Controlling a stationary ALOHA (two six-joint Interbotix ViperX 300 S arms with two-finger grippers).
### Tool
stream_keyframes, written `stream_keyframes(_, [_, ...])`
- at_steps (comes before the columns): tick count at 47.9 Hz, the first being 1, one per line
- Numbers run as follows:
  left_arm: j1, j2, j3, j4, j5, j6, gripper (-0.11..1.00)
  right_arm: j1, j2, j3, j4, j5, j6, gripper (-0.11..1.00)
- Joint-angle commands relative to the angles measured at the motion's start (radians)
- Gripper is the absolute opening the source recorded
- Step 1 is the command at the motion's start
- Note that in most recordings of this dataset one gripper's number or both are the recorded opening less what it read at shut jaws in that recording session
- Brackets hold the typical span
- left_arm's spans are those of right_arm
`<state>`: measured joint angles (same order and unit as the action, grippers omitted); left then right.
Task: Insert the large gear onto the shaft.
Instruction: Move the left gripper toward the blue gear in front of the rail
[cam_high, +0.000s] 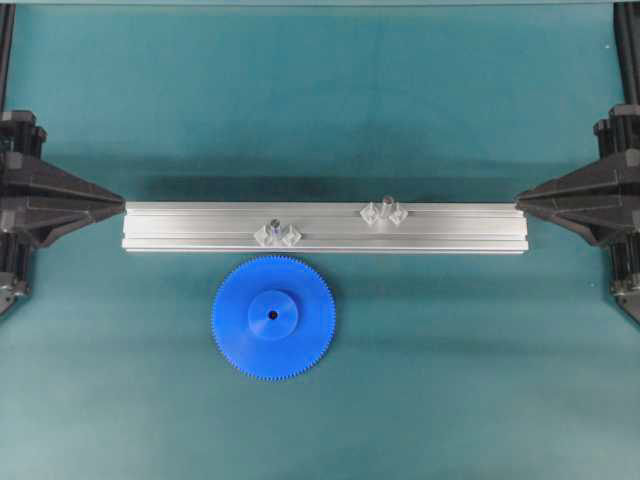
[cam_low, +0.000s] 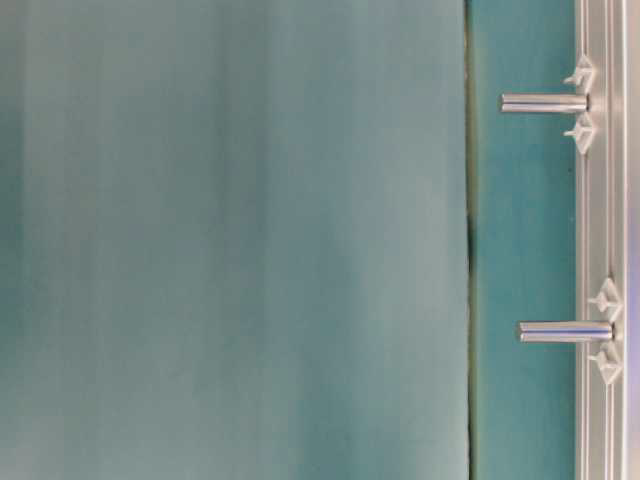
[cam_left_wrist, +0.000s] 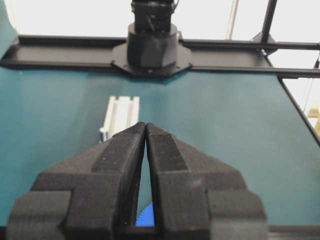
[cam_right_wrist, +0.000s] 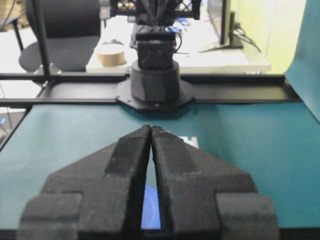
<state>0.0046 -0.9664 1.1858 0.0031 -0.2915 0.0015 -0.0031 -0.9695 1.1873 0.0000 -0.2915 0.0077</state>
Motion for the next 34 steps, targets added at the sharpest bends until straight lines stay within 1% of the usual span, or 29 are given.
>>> stream_keyframes(1, [-0.017, 0.051, -0.075, 0.008, 0.060, -0.018, 0.11, 0.002, 0.015, -0.026, 0.005, -0.005, 0.005, 0.16])
stream_keyframes(3, [-0.017, 0.080, -0.100, 0.011, 0.100, -0.021, 0.09, 0.000, 0.020, -0.026, 0.018, 0.025, 0.008, 0.18])
stream_keyframes(6, [-0.018, 0.129, -0.137, 0.011, 0.152, -0.021, 0.00, 0.000, 0.025, -0.026, 0.034, 0.094, 0.020, 0.31])
stream_keyframes(7, [-0.017, 0.144, -0.146, 0.012, 0.164, -0.020, -0.01, 0.000, 0.028, -0.026, 0.035, 0.118, 0.025, 0.32])
stream_keyframes(11, [-0.018, 0.196, -0.172, 0.011, 0.181, -0.020, -0.01, -0.003, 0.034, -0.026, 0.037, 0.199, 0.046, 0.28])
stream_keyframes(15, [-0.023, 0.238, -0.179, 0.012, 0.184, -0.028, -0.01, -0.012, 0.038, -0.026, 0.035, 0.238, 0.055, 0.28])
stream_keyframes(23, [-0.035, 0.311, -0.209, 0.011, 0.196, -0.029, -0.01, -0.034, 0.060, -0.020, 0.035, 0.284, 0.055, 0.29])
stream_keyframes(34, [-0.043, 0.442, -0.301, 0.012, 0.261, -0.028, -0.01, -0.060, 0.150, -0.015, 0.035, 0.319, 0.055, 0.35])
